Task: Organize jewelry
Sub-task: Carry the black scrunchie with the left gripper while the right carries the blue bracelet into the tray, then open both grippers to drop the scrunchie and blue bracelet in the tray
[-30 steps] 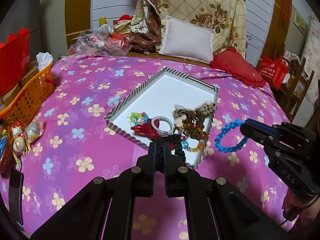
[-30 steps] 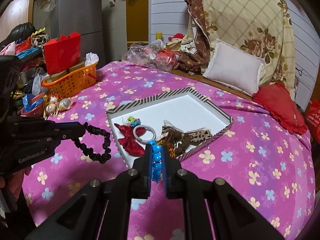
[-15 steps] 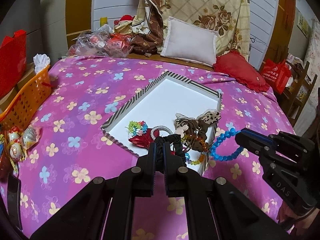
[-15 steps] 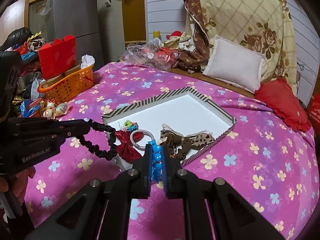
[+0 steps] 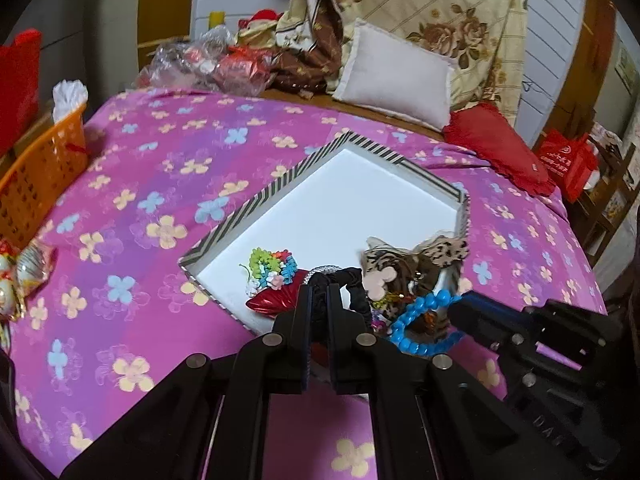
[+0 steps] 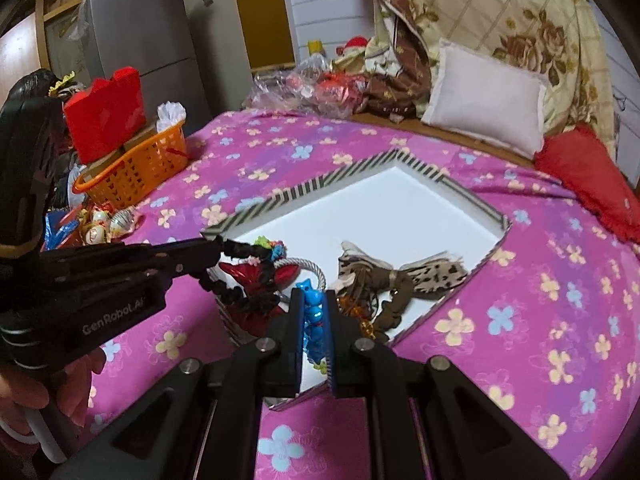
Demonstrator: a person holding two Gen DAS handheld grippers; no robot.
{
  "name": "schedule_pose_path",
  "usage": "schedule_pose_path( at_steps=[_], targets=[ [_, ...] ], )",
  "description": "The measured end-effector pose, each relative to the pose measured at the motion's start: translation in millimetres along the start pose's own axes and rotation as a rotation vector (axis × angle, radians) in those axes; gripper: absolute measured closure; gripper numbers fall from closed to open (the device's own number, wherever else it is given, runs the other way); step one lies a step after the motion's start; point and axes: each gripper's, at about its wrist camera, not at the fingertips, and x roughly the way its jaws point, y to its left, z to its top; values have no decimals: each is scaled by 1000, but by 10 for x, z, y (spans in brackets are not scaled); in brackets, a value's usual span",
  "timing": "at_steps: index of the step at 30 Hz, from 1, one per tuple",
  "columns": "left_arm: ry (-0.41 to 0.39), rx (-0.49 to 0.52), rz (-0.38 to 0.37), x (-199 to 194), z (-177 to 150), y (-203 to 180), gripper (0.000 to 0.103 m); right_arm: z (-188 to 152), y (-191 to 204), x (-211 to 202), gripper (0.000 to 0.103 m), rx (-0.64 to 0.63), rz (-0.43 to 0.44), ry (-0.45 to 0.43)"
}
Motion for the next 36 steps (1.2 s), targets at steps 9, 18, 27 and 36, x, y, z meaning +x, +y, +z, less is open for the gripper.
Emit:
schedule_pose_path(
  at_steps=[9, 18, 27, 36],
  targets=[
    [48, -13, 26, 395, -15, 93, 101, -37, -238, 407, 95, 41, -43, 49],
    [74, -8, 74, 619, -77, 123, 101, -69, -338, 611, 95, 53, -60, 67],
    [69, -28, 90, 600, -100, 159, 96, -95, -376, 569, 74, 92, -50, 55],
    [-1, -42, 109, 247, -152, 168, 66, -122, -350, 91, 46, 127, -49, -29]
  ],
)
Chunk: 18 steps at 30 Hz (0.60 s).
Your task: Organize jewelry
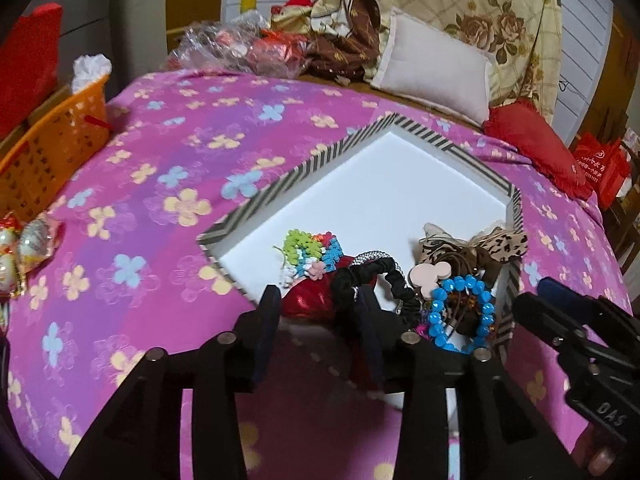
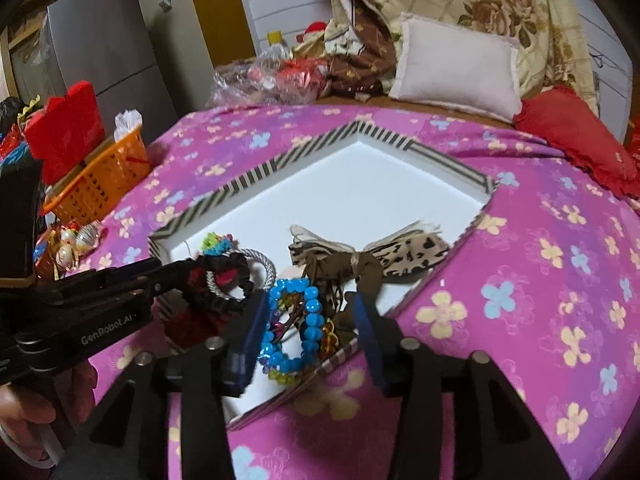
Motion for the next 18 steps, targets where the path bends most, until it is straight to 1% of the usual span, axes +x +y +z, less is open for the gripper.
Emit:
schedule_pose_path(
  at_steps=[2, 7, 11, 15, 18],
  targets=[
    [-16, -1, 1, -122, -35, 1, 64, -22, -7, -119, 42, 10, 1, -16],
    [-50, -2, 11, -446, -158, -41, 64, -145, 55, -410, 38, -1, -31, -47],
    [-88, 14, 33, -705, -292, -97, 64, -263, 122, -620, 28, -22, -66, -77],
    [-123, 28, 52, -934, -405, -133, 64, -356, 178, -792, 25, -43, -90, -92],
    [-141, 28, 52, -1078, -466, -151, 64, -414, 168, -910, 20, -13, -90, -102]
  ],
)
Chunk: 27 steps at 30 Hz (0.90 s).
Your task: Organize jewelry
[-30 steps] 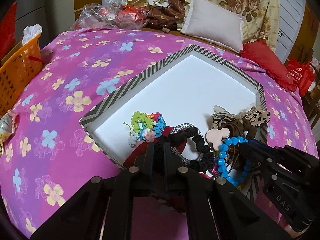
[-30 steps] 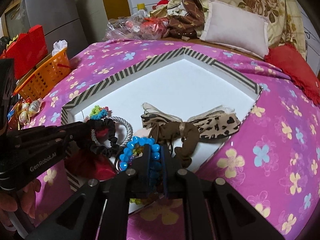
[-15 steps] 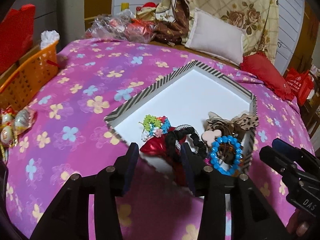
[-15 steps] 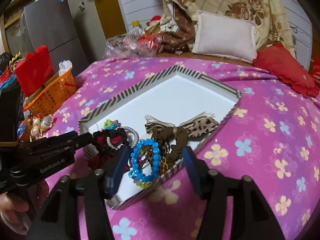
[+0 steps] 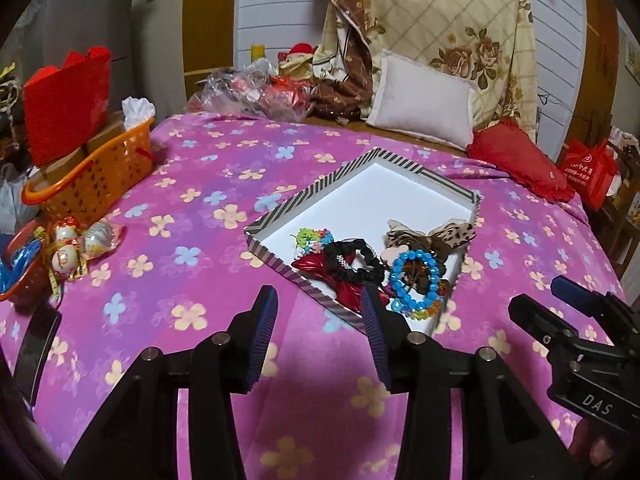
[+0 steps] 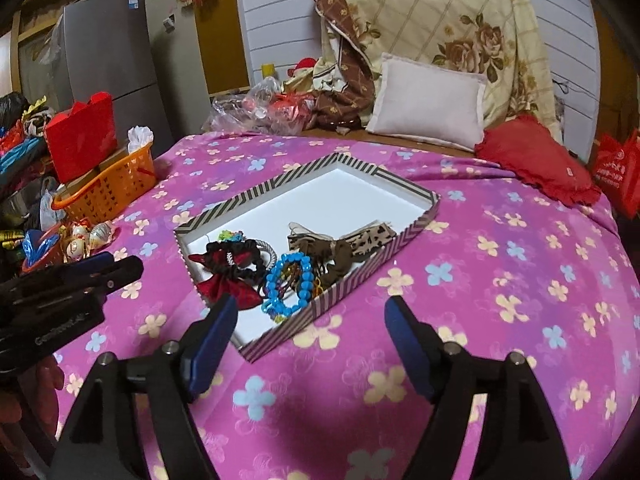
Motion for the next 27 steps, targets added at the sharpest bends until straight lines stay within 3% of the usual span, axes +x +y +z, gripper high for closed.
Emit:
schedule_pose_path(
  at_steps=[12, 27],
  targets=[
    [-24, 22, 13, -334, -137, -76, 64, -79, 26, -227, 11, 23, -19, -11],
    [-36, 35, 29, -404, -161, -89, 64, -106, 35, -258, 10, 23, -33, -6]
  ],
)
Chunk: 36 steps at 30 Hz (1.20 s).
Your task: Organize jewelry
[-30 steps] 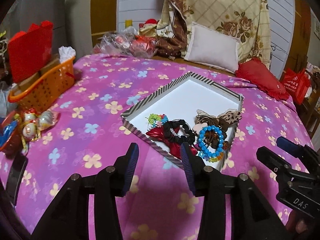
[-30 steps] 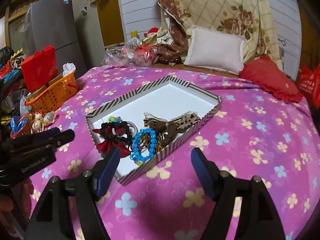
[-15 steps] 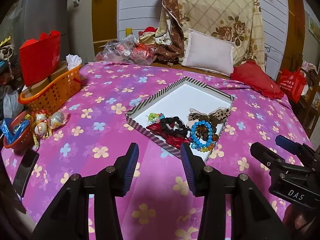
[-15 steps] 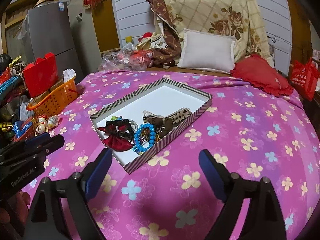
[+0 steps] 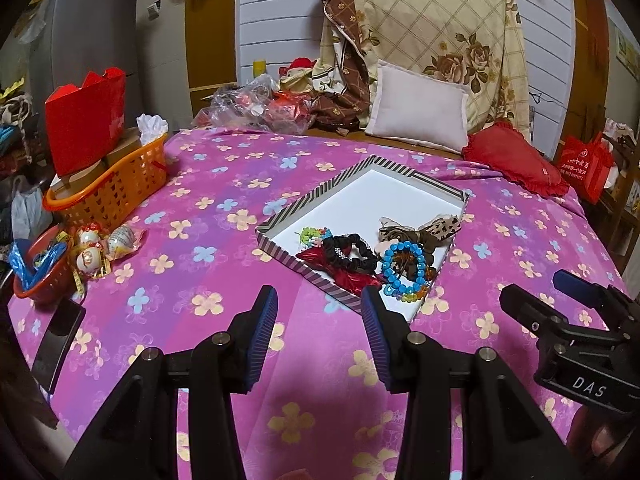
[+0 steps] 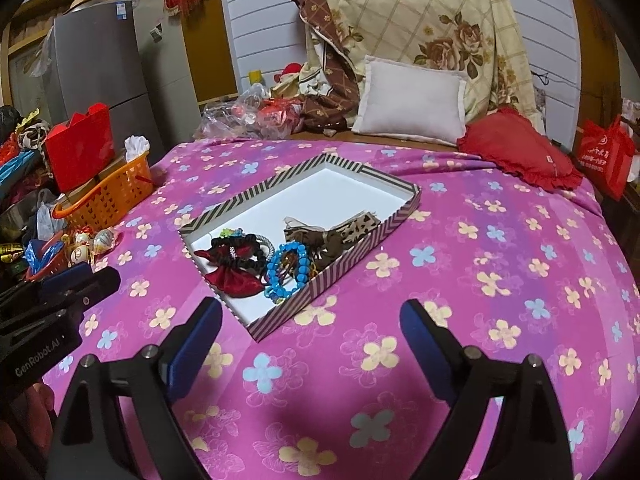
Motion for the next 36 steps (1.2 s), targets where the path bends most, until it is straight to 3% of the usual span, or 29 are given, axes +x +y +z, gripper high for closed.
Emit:
schedule_pose_path(
  at_steps=[36],
  targets=[
    [16, 14, 9, 116, 14, 37, 64, 5, 45, 219, 9, -8, 10, 37]
  ],
)
